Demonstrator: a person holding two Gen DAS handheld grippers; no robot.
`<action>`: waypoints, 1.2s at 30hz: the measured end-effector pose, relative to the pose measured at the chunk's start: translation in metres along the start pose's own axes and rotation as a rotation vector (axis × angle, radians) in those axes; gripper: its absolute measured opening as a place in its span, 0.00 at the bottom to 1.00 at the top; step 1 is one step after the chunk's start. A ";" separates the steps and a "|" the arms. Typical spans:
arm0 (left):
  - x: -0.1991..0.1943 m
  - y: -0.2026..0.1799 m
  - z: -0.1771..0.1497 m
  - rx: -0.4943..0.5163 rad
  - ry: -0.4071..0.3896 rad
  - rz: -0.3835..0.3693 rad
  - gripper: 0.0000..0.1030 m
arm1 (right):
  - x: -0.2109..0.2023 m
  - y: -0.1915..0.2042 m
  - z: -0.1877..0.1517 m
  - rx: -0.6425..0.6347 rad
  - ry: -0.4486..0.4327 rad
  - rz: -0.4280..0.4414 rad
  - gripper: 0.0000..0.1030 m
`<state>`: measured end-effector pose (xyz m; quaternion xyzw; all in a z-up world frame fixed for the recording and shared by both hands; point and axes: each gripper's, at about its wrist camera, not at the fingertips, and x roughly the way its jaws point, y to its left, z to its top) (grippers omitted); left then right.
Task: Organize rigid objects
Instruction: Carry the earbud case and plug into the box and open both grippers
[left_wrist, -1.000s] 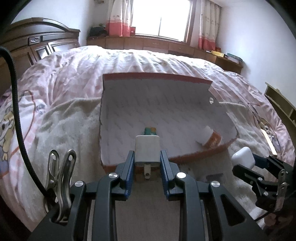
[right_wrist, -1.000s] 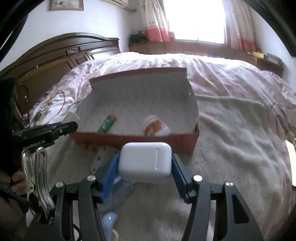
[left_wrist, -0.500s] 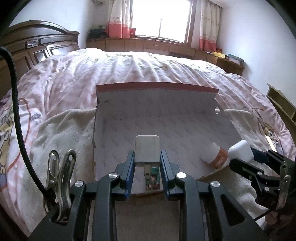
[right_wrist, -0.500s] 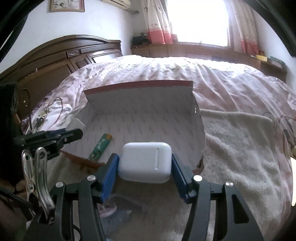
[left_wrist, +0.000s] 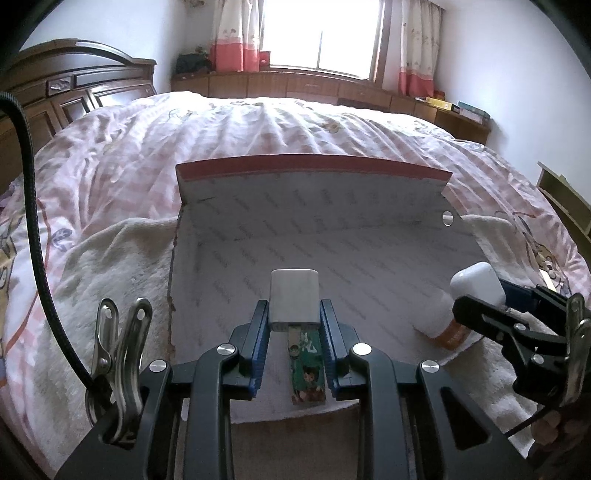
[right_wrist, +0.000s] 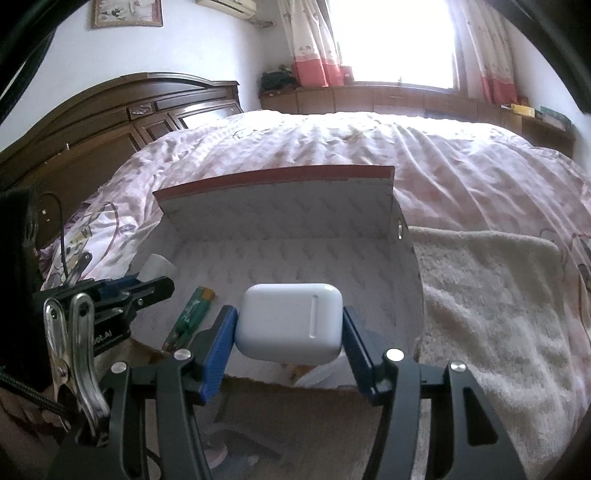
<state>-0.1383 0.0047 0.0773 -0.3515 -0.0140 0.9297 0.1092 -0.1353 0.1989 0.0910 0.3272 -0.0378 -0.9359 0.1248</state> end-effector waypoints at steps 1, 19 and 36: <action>0.003 0.000 0.000 0.001 0.003 0.001 0.26 | 0.002 -0.001 0.001 0.002 0.003 -0.002 0.58; 0.024 0.000 -0.001 -0.007 0.053 0.017 0.26 | 0.021 -0.012 0.000 0.014 0.014 -0.008 0.58; 0.019 0.000 -0.004 -0.015 0.052 0.037 0.26 | 0.010 -0.002 0.001 -0.003 -0.056 -0.006 0.69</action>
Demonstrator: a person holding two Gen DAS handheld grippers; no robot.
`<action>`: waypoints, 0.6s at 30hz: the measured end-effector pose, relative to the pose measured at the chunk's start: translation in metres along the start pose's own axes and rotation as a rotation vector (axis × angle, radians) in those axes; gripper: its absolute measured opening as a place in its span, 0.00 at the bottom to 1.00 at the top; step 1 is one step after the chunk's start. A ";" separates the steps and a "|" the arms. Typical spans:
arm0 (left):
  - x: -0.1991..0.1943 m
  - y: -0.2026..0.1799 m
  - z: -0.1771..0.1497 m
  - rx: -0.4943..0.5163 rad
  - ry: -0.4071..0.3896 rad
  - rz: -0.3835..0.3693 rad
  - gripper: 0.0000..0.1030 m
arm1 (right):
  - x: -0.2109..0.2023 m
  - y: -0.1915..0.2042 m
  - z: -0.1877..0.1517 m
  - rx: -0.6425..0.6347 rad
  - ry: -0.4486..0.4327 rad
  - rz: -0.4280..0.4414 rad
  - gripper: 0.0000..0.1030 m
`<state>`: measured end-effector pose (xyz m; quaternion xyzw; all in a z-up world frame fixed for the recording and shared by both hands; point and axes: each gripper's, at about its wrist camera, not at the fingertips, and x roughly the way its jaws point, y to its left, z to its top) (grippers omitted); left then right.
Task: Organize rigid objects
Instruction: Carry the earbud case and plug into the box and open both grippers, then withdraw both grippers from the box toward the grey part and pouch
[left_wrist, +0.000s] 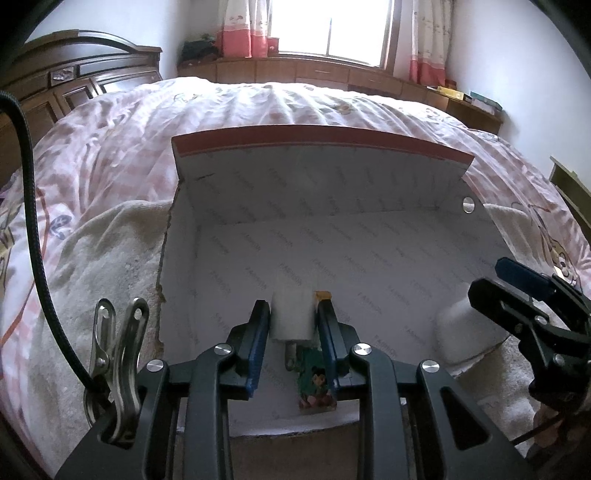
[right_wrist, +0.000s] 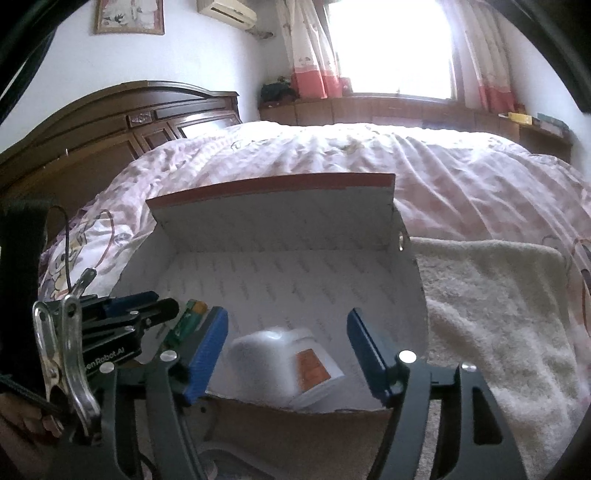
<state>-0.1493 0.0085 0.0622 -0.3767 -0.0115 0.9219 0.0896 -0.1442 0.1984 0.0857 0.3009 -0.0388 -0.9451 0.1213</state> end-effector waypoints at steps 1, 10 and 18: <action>0.000 0.000 0.000 0.001 -0.001 0.001 0.26 | 0.000 -0.001 0.000 0.005 0.001 0.001 0.69; -0.009 0.003 0.000 0.001 -0.010 0.007 0.26 | -0.004 -0.004 -0.001 0.038 0.015 0.004 0.69; -0.021 0.004 -0.002 -0.005 -0.022 0.011 0.26 | -0.013 -0.002 -0.004 0.039 0.014 0.006 0.69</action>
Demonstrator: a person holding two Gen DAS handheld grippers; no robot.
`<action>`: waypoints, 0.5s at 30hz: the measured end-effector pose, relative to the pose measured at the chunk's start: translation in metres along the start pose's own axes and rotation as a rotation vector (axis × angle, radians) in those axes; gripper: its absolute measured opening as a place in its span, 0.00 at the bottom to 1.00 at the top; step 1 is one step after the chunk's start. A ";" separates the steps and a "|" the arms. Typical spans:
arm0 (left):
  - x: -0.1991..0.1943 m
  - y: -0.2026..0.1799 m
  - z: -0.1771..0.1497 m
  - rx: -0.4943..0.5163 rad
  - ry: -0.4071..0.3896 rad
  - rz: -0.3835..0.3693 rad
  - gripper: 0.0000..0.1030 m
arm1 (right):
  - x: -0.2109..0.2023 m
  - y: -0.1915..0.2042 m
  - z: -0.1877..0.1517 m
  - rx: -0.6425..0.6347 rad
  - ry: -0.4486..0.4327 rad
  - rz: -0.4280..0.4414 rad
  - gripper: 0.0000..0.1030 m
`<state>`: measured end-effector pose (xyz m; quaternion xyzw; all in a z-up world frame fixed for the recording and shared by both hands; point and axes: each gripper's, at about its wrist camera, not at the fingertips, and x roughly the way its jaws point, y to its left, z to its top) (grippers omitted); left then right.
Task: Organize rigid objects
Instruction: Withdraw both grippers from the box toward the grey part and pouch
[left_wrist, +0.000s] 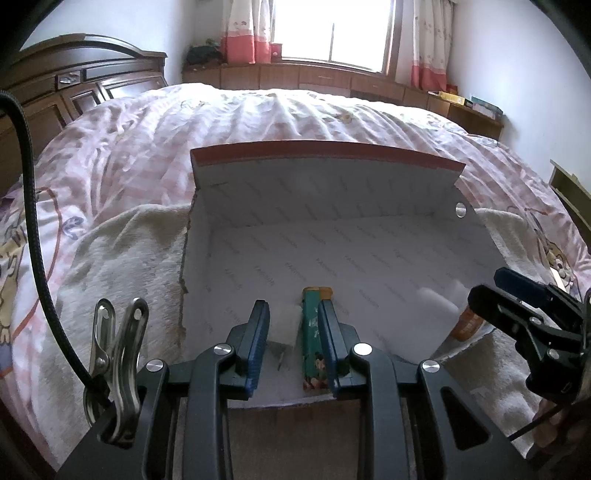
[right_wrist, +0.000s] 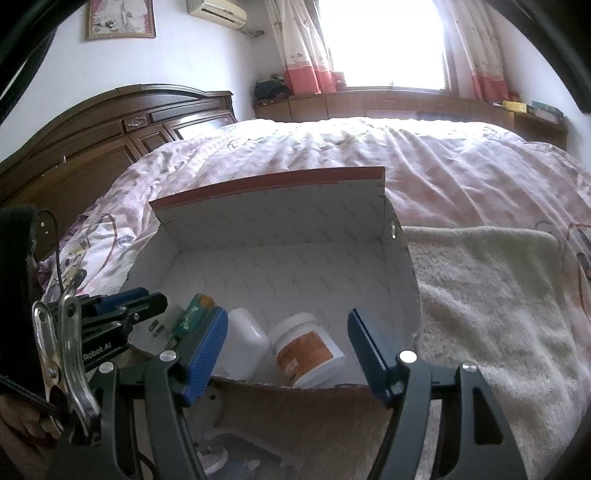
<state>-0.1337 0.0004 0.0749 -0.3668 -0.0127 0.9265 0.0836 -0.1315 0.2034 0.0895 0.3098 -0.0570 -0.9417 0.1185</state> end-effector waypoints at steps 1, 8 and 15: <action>-0.002 0.000 -0.001 -0.001 -0.001 0.000 0.26 | -0.002 0.000 0.000 0.002 0.001 0.001 0.69; -0.011 -0.001 -0.006 -0.007 -0.001 -0.009 0.26 | -0.012 0.002 -0.005 0.025 0.002 -0.013 0.69; -0.024 -0.005 -0.014 -0.005 -0.007 -0.019 0.26 | -0.024 0.003 -0.015 0.046 0.014 -0.012 0.69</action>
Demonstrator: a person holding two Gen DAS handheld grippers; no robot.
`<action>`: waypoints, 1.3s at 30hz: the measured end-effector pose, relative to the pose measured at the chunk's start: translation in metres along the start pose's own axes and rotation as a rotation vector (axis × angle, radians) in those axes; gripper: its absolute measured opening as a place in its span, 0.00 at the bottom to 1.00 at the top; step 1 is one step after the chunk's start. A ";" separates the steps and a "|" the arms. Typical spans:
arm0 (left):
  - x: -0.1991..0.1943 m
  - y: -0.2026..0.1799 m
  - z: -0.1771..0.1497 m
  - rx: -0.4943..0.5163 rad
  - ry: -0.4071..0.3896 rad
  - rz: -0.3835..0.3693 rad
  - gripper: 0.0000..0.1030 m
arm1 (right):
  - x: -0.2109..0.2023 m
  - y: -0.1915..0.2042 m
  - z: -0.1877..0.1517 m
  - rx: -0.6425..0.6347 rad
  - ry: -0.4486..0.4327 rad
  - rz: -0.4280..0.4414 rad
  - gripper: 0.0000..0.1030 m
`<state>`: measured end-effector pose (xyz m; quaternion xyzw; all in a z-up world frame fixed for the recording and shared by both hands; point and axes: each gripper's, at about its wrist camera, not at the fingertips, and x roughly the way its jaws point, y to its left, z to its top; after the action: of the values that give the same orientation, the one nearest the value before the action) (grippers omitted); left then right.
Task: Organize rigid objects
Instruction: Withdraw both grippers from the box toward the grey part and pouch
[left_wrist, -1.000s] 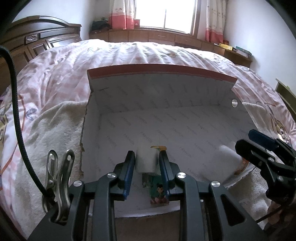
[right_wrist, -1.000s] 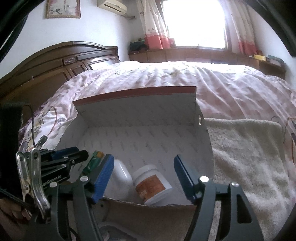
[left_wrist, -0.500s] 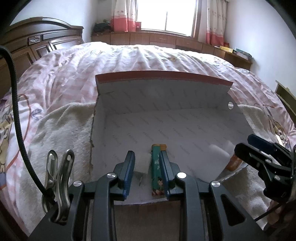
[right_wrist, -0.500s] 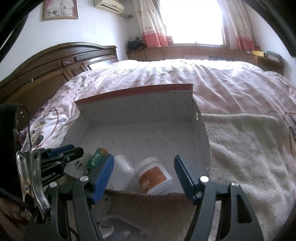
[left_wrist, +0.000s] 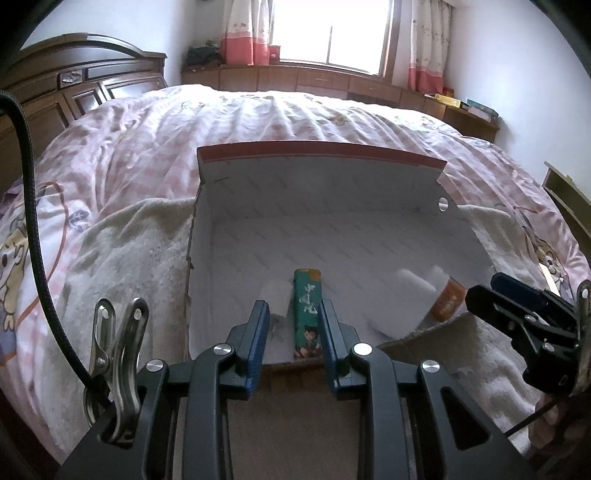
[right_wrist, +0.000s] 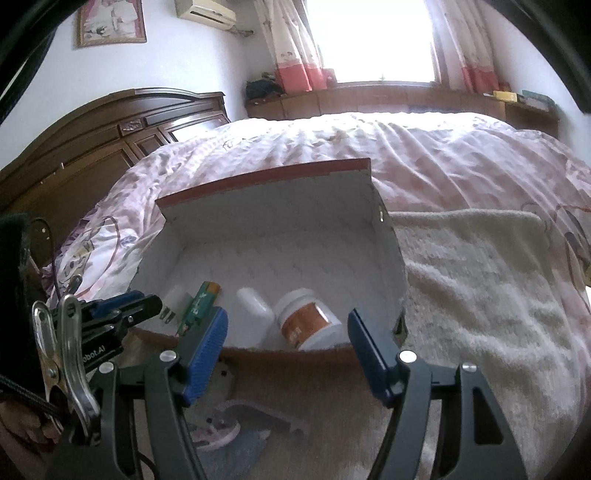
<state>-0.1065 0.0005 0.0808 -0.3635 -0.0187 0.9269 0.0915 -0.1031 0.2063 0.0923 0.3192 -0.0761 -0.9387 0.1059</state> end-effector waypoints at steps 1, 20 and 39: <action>-0.001 0.000 -0.001 -0.001 0.000 -0.001 0.26 | -0.002 0.000 -0.002 0.005 0.003 0.002 0.69; -0.015 -0.010 -0.026 0.008 0.034 -0.024 0.26 | -0.019 -0.008 -0.042 0.032 0.094 -0.002 0.69; 0.002 -0.037 -0.051 0.017 0.152 -0.108 0.26 | -0.017 -0.026 -0.069 0.080 0.146 -0.002 0.69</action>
<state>-0.0676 0.0354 0.0454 -0.4303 -0.0234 0.8905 0.1458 -0.0514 0.2306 0.0430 0.3910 -0.1054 -0.9091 0.0973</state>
